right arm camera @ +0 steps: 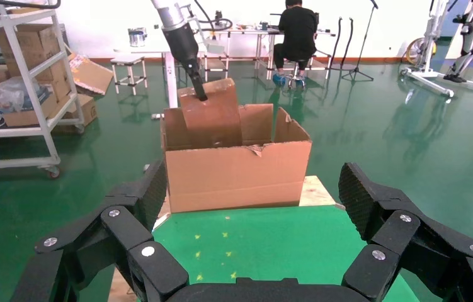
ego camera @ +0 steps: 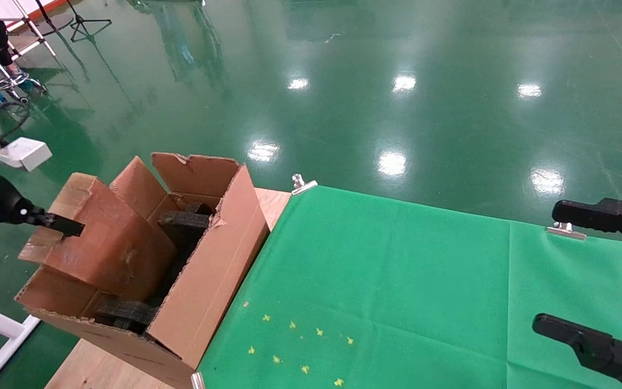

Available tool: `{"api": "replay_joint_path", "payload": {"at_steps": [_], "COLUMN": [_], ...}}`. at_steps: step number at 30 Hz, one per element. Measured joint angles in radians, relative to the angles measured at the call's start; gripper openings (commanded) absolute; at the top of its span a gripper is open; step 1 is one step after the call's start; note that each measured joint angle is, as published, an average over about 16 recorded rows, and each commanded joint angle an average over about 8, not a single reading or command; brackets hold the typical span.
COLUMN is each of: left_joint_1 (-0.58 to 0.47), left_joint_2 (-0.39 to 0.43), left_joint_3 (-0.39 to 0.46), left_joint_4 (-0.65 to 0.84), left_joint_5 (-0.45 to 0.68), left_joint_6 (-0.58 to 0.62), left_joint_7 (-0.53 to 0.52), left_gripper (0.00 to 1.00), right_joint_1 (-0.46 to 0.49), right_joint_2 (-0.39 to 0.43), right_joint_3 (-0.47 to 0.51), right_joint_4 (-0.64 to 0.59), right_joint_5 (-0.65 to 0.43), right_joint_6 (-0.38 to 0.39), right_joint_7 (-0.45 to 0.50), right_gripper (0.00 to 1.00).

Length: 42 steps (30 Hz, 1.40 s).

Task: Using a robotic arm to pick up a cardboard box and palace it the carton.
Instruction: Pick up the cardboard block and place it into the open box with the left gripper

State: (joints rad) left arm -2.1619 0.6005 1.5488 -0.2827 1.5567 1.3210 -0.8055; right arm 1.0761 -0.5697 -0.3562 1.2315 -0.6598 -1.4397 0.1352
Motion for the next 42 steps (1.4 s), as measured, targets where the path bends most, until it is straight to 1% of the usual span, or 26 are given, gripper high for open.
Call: {"api": "replay_joint_path", "payload": {"at_steps": [8,17,28,42], "left_joint_1": [0.089,0.179,0.272,0.36], "left_joint_2": [0.052,0.099,0.142,0.184], "left_joint_3": [-0.018,-0.035,-0.054,-0.073], "left_joint_4": [0.124,0.21,0.252,0.269], "left_joint_5": [-0.041,-0.072,-0.101,-0.128], "left_joint_6": [-0.056,-0.144,-0.265,-0.331], "left_joint_7": [0.059,0.086,0.088,0.08], "left_gripper": [0.0,0.0,0.0,0.0], "right_joint_1": [0.0,0.0,0.0,0.0], "right_joint_2": [0.0,0.0,0.0,0.0], "right_joint_3": [0.0,0.0,0.0,0.0], "right_joint_4": [0.0,0.0,0.0,0.0], "right_joint_5": [0.0,0.0,0.0,0.0], "right_joint_6": [0.0,0.0,0.0,0.0], "right_joint_7": [0.0,0.0,0.0,0.0], "right_gripper": [1.0,1.0,1.0,1.0]}}
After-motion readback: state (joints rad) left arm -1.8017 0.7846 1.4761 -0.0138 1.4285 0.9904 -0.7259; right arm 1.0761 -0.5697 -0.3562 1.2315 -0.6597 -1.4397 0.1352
